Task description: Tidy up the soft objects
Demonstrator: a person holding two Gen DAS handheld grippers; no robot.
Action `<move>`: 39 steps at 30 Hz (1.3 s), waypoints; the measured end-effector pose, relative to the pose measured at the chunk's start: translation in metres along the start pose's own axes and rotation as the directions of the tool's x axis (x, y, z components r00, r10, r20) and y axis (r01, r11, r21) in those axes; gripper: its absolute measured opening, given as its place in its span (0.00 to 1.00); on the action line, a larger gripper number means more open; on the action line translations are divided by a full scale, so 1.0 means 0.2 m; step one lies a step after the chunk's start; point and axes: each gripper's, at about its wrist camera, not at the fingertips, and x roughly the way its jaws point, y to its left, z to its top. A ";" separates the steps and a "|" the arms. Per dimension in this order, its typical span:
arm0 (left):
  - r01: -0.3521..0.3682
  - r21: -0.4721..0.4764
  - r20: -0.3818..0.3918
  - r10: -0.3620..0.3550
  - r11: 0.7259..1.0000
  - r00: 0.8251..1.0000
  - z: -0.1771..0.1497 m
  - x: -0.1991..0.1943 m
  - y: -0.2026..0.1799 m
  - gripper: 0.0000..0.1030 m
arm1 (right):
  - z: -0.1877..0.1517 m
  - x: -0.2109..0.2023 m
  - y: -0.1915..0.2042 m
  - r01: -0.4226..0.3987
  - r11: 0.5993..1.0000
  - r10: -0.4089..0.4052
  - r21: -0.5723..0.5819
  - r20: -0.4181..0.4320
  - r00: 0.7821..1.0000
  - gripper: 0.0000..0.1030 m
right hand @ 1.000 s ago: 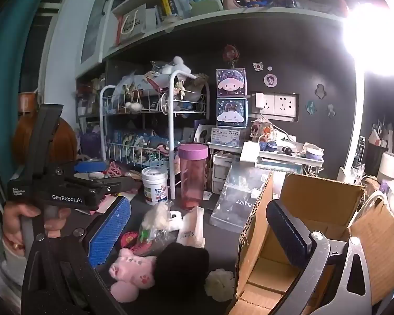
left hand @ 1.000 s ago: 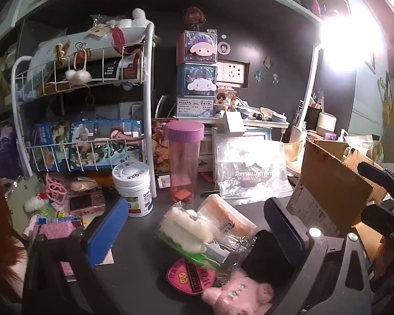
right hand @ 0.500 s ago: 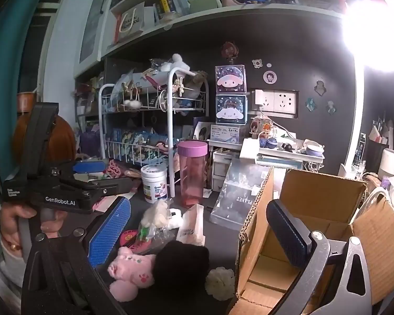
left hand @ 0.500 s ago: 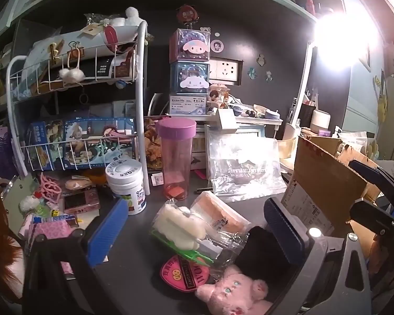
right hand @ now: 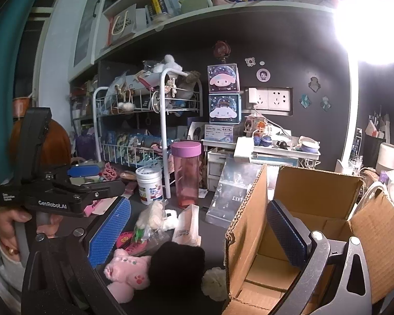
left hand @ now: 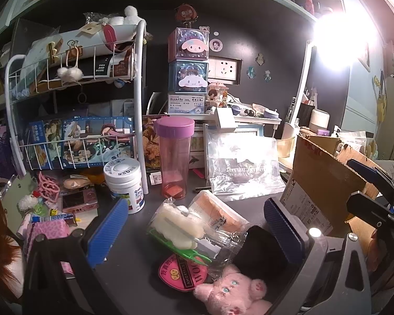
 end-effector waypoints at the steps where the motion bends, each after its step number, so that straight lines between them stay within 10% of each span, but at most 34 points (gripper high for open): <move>1: 0.002 0.000 0.000 -0.002 1.000 1.000 0.00 0.00 0.00 1.00 | 0.00 0.00 0.00 0.000 1.000 0.000 0.002 0.000 1.000 1.00; 39: -0.010 -0.008 -0.009 0.010 1.000 1.000 -0.01 0.01 0.02 1.00 | 0.00 -0.04 -0.02 -0.032 0.999 0.032 0.015 0.001 0.999 1.00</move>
